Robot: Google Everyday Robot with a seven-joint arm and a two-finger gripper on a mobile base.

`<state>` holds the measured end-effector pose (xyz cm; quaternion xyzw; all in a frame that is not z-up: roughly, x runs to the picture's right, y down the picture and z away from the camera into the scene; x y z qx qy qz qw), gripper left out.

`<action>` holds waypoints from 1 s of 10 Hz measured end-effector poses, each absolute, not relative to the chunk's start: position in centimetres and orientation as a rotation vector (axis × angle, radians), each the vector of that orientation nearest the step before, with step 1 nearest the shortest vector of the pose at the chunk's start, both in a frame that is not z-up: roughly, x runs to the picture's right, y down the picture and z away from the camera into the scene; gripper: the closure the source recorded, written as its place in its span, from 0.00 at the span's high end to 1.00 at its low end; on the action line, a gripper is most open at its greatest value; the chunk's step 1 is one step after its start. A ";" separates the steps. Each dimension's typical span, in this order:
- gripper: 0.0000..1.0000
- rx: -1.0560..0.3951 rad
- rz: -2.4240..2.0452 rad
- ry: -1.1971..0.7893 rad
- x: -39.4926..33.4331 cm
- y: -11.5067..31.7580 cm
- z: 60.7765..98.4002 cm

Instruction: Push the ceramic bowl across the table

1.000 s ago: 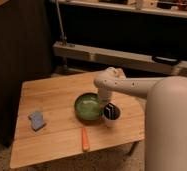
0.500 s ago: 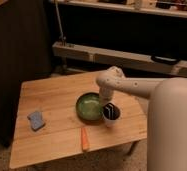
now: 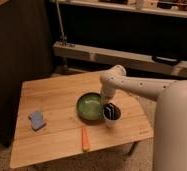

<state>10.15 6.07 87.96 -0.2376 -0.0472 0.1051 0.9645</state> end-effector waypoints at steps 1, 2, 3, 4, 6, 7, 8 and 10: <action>0.00 -0.477 0.222 -0.083 11.0 6.0 87.7; 0.00 -0.474 0.236 -0.072 12.1 6.1 87.2; 0.00 -0.472 0.249 -0.057 13.5 6.2 86.9; 0.00 -0.487 0.250 -0.039 14.1 6.4 87.0; 0.00 -0.537 0.234 -0.027 13.7 7.5 88.5; 0.00 -0.565 0.224 -0.024 13.6 8.5 89.8; 0.00 -0.599 0.200 -0.016 13.4 9.5 91.1; 0.00 -0.647 0.145 -0.023 11.6 10.0 92.7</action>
